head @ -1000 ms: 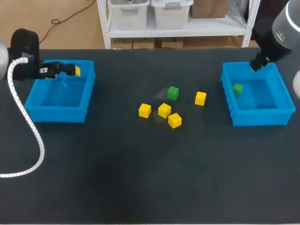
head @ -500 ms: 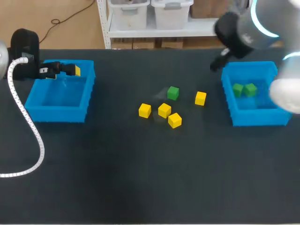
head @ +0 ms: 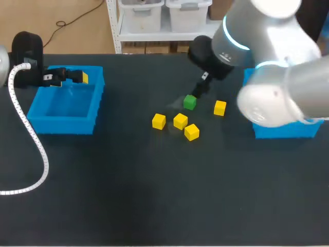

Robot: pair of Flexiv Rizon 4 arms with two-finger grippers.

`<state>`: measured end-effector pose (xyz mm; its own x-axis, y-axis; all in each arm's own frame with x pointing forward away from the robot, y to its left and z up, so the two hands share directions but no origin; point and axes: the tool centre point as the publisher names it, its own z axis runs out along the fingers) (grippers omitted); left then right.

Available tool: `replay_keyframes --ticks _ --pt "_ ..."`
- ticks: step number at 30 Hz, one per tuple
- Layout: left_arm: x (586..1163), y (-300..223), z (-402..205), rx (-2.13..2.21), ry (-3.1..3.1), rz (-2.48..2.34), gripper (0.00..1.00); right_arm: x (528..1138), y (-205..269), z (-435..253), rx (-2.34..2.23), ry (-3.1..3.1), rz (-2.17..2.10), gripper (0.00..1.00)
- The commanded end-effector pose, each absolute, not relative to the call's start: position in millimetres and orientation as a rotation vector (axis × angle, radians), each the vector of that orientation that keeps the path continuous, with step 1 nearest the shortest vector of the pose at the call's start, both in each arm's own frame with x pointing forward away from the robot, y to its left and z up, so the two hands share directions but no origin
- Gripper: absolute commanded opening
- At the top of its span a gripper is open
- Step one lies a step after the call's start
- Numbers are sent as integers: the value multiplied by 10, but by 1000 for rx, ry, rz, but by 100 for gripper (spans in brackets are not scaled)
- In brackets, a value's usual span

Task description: Put the green cubes in the right bin and the yellow cubes in the left bin.

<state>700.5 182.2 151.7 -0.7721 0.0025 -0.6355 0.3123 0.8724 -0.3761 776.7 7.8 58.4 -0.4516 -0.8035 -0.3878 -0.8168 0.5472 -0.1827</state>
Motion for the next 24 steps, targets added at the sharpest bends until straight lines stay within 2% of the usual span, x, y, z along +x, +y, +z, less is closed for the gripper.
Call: replay_keyframes --ticks 1,18,19,20,21,22,24 --pt "7001 1841 1503 231 2378 -633 100 7964 290 385 -1407 2442 154 100" --pt "7001 1841 1503 231 2378 -633 100 7895 337 -78 -1427 2537 85 100" --pt "7001 1841 1503 231 2378 -633 100 7891 330 -94 -1426 2537 84 87" --pt "7001 1841 1503 231 2378 -633 100 7888 320 -111 -1419 2546 77 41" --pt "7001 1841 1503 231 2378 -633 100 7884 314 -120 -1419 2548 76 15" --pt "7001 1841 1503 231 2378 -633 100 7874 305 -123 -1419 2550 77 0" --pt "7001 1841 1503 231 2378 -633 100 7865 288 -129 -1416 2554 78 0"
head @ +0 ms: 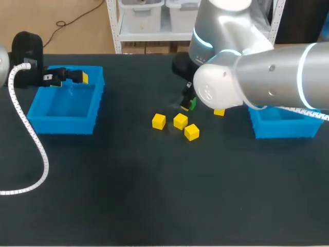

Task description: Put the green cubes in the right bin and the yellow cubes in the left bin.

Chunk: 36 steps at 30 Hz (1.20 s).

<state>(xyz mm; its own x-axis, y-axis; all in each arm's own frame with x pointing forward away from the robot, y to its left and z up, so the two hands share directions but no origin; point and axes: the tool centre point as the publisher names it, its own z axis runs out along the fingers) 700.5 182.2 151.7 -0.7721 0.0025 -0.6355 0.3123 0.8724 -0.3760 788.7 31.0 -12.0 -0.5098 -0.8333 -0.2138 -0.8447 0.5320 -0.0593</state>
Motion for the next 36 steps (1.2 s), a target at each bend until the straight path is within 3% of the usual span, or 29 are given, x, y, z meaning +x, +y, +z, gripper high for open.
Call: replay_keyframes --ticks 1,8,14,24,30,36 --pt "7001 1841 1503 231 2378 -633 100 7861 279 -130 -1413 2556 82 0" --pt "7001 1841 1503 231 2378 -633 100 7859 176 -54 -1352 2565 78 0" --pt "7001 1841 1503 231 2378 -633 100 7954 -8 473 -1213 2483 77 0" --pt "7001 1841 1503 231 2378 -633 100 8109 -1098 1517 -756 2364 74 0" --pt "7001 1841 1503 231 2378 -633 100 8005 -1821 1565 -503 2402 61 0" --pt "7001 1841 1503 231 2378 -633 100 7773 -2173 1318 -373 2478 89 0"
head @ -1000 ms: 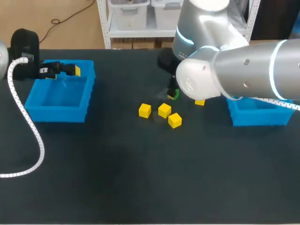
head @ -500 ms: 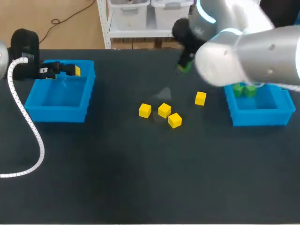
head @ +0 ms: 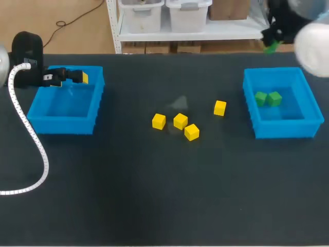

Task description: Put the green cubes in the right bin and the yellow cubes in the left bin.

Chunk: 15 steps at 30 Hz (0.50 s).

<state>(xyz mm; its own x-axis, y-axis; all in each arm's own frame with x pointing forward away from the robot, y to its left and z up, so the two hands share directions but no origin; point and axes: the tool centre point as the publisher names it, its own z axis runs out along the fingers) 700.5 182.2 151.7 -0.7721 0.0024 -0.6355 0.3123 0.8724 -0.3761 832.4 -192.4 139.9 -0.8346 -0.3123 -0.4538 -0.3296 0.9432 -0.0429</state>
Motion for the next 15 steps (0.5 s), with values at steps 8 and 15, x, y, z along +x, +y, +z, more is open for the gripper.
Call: replay_keyframes --ticks 8,15 --pt "7001 1841 1503 231 2378 -633 100 7682 -2171 905 -327 2574 140 0" --pt "7001 1841 1503 231 2378 -633 100 7692 -2124 781 -324 2596 166 0"
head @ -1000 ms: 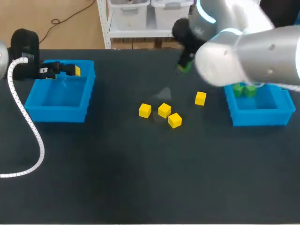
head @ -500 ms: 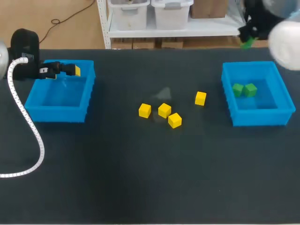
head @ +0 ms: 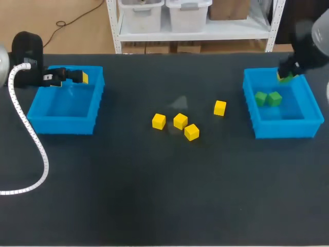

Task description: Put the green cubes in the right bin and the yellow cubes in the left bin.

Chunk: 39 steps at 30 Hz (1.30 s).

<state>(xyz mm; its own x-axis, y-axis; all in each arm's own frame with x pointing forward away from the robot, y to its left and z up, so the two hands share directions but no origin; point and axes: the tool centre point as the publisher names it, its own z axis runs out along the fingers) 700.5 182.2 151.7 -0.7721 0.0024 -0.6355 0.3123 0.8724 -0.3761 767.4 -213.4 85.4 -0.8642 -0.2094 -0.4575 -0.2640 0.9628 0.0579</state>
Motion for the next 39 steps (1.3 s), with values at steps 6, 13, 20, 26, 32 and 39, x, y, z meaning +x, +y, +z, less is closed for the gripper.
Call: replay_keyframes --ticks 6,13,20,26,32,39 --pt "7001 1841 1503 231 2378 -633 100 7710 -2100 755 -320 2575 123 0" --pt "7001 1841 1503 231 2378 -633 100 7687 -2048 783 -341 2542 111 100" --pt "7001 1841 1503 231 2378 -633 100 7687 -2048 783 -341 2542 111 100" --pt "7001 1841 1503 231 2378 -633 100 7687 -2048 783 -341 2542 111 100" --pt "7160 1935 1581 272 2380 -643 100 7687 -2048 783 -341 2542 111 100" --pt "7542 1367 1727 541 2499 -560 100 7687 -2048 783 -341 2542 111 100"
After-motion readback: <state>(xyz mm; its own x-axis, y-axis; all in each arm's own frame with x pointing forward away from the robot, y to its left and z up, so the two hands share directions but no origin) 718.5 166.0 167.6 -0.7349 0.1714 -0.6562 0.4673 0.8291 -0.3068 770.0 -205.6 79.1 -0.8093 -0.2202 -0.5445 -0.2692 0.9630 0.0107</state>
